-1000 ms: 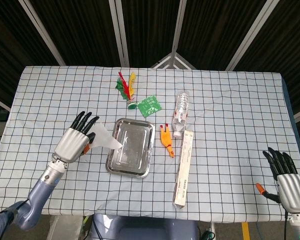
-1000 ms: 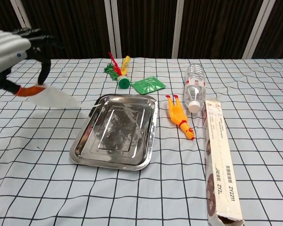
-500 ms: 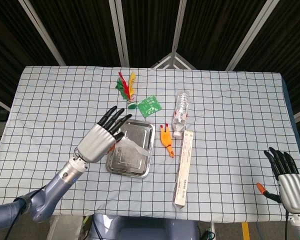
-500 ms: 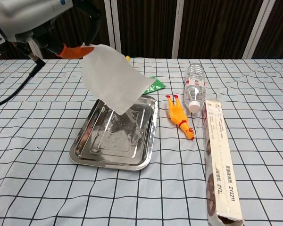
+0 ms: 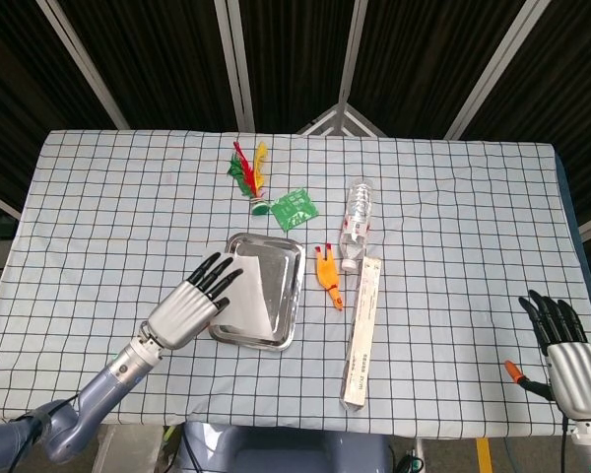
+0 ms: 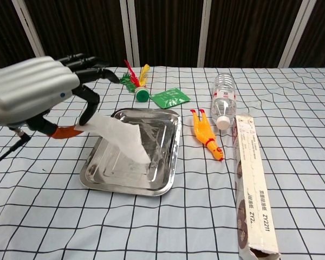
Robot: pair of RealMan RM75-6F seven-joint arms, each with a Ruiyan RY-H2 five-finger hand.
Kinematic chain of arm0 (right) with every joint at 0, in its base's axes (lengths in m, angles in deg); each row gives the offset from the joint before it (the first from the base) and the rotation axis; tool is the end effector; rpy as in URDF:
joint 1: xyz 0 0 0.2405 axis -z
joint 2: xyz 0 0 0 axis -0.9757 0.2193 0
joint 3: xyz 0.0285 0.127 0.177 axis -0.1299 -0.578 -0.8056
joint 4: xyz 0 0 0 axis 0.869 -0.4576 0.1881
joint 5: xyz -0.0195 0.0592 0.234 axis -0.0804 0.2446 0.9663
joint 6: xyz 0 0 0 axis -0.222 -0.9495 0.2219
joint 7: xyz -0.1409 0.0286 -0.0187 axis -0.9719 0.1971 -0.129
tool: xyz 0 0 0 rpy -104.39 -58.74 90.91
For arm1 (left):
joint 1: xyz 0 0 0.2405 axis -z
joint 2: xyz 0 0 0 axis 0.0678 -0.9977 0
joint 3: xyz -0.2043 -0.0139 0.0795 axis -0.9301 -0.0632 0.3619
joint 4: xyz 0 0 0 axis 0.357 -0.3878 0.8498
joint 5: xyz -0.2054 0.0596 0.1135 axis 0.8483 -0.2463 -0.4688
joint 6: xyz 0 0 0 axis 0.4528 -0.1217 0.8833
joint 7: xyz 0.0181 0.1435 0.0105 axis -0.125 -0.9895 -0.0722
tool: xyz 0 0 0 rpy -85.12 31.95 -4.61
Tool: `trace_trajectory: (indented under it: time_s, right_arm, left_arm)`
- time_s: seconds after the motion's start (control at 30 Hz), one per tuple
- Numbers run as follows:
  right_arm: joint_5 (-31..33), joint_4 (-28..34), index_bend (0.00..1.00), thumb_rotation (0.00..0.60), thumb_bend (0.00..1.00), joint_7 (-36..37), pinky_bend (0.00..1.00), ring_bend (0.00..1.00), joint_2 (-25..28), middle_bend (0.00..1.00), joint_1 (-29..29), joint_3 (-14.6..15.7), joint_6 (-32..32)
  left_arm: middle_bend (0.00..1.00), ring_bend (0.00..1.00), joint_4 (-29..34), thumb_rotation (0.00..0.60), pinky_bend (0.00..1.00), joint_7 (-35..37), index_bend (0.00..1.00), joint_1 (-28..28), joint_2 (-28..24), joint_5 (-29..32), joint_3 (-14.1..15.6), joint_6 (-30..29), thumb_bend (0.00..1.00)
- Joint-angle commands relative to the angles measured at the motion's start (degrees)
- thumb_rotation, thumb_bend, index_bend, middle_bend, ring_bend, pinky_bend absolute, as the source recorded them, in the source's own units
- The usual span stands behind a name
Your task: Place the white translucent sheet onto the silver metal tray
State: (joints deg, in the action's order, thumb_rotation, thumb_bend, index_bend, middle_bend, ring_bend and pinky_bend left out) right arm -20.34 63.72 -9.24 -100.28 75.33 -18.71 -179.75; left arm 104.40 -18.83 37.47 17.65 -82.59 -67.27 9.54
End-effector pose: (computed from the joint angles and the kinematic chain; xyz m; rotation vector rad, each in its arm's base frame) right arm -0.2961 -0.1558 0.1182 1.4334 -0.9152 1.0154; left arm -0.1220 0.2525 -0.0324 -2.0486 -0.3259 -1.1086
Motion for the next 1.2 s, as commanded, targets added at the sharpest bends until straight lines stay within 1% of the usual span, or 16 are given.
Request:
trace_trajectory:
  time_s: [0.03, 0.2, 0.33, 0.47, 0.6, 0.73, 0.97, 1.2]
  right_arm:
    - [0.04, 0.07, 0.00, 0.600, 0.29, -0.07, 0.00, 0.00, 0.00, 0.00, 0.02, -0.03, -0.05]
    - [0.25, 0.10, 0.00, 0.600, 0.29, 0.18, 0.00, 0.00, 0.09, 0.00, 0.02, -0.07, 0.07]
    - [0.37, 0.12, 0.00, 0.600, 0.29, 0.59, 0.00, 0.00, 0.22, 0.00, -0.07, -0.08, 0.29]
    - [0.20, 0.15, 0.00, 0.600, 0.29, 0.77, 0.00, 0.00, 0.28, 0.00, -0.05, -0.03, 0.17]
    - [0.18, 0.13, 0.00, 0.600, 0.29, 0.94, 0.00, 0.00, 0.32, 0.00, -0.06, -0.05, 0.13]
    - [0.43, 0.08, 0.00, 0.600, 0.29, 1.20, 0.00, 0.00, 0.38, 0.00, -0.08, -0.12, 0.25]
    - [0.31, 0.10, 0.00, 0.600, 0.29, 1.31, 0.00, 0.00, 0.39, 0.00, -0.10, -0.08, 0.24]
    - [0.33, 0.26, 0.00, 0.600, 0.29, 0.77, 0.00, 0.00, 0.25, 0.00, -0.13, -0.09, 0.32]
  left_arm:
    - [0.12, 0.00, -2.93, 0.600, 0.02, 1.17, 0.62, -0.22, 2.15, -0.27, 1.19, 0.72, 0.53]
    - [0.12, 0.00, -6.18, 0.600, 0.02, 1.95, 0.61, 0.86, 3.93, -0.43, 1.14, 2.02, 0.51]
    - [0.12, 0.00, -7.75, 0.600, 0.02, 2.52, 0.61, 2.02, 4.28, -0.22, 0.82, 3.48, 0.49]
    - [0.12, 0.00, -10.09, 0.600, 0.02, 3.12, 0.59, 3.81, 4.51, -1.07, 1.32, 5.67, 0.47]
    - [0.11, 0.00, -11.94, 0.600, 0.02, 4.26, 0.59, 4.99, 5.44, -1.88, 1.69, 6.42, 0.47]
    - [0.12, 0.00, -13.54, 0.600, 0.02, 5.65, 0.59, 5.87, 5.86, -3.36, 2.57, 6.29, 0.47]
    - [0.12, 0.00, -16.85, 0.600, 0.02, 8.58, 0.59, 6.54, 5.35, -7.28, 5.68, 4.37, 0.47]
    - [0.11, 0.00, -19.18, 0.600, 0.02, 10.20, 0.59, 6.69, 5.58, -7.69, 5.99, 2.98, 0.47]
